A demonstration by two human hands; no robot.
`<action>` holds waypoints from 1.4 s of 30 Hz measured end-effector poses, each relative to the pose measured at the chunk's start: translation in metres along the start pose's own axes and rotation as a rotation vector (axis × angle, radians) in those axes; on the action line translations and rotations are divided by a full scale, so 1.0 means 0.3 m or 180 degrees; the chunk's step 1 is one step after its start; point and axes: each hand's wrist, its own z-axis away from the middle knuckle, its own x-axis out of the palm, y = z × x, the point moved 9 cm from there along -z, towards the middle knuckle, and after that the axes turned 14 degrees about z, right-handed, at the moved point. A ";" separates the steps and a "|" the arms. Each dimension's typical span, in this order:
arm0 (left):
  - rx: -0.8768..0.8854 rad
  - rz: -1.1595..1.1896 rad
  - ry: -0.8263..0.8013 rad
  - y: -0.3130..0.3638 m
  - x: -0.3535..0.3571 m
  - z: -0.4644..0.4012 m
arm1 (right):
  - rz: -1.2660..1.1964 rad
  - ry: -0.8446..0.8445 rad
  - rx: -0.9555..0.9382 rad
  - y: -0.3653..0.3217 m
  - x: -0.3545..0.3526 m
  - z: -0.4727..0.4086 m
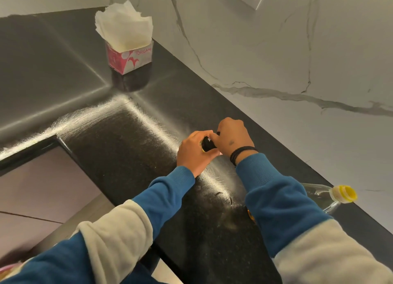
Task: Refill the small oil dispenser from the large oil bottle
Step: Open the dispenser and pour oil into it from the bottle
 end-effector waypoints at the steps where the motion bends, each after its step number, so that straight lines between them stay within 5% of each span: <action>1: -0.0019 0.0010 -0.0010 -0.004 0.000 -0.002 | -0.0002 -0.0005 -0.0004 0.000 0.004 -0.005; 9: -0.0042 0.0083 -0.0028 -0.002 -0.001 -0.004 | 0.0034 -0.0251 -0.0512 -0.038 0.000 -0.008; 17: -0.0035 -0.0036 0.0011 -0.008 -0.003 -0.003 | 0.0019 -0.0021 0.0016 0.008 0.022 -0.018; 26: -0.0043 0.0017 -0.0003 -0.013 0.000 -0.002 | -0.0103 -0.0131 -0.0402 -0.005 0.014 0.001; 35: -0.0610 -0.0457 -0.0049 -0.195 -0.080 0.070 | -0.0380 0.0452 -0.0451 0.073 -0.114 0.053; 42: -0.0152 -0.0171 -0.0095 -0.054 -0.024 0.017 | -0.0529 0.0478 -0.0297 0.127 -0.100 0.062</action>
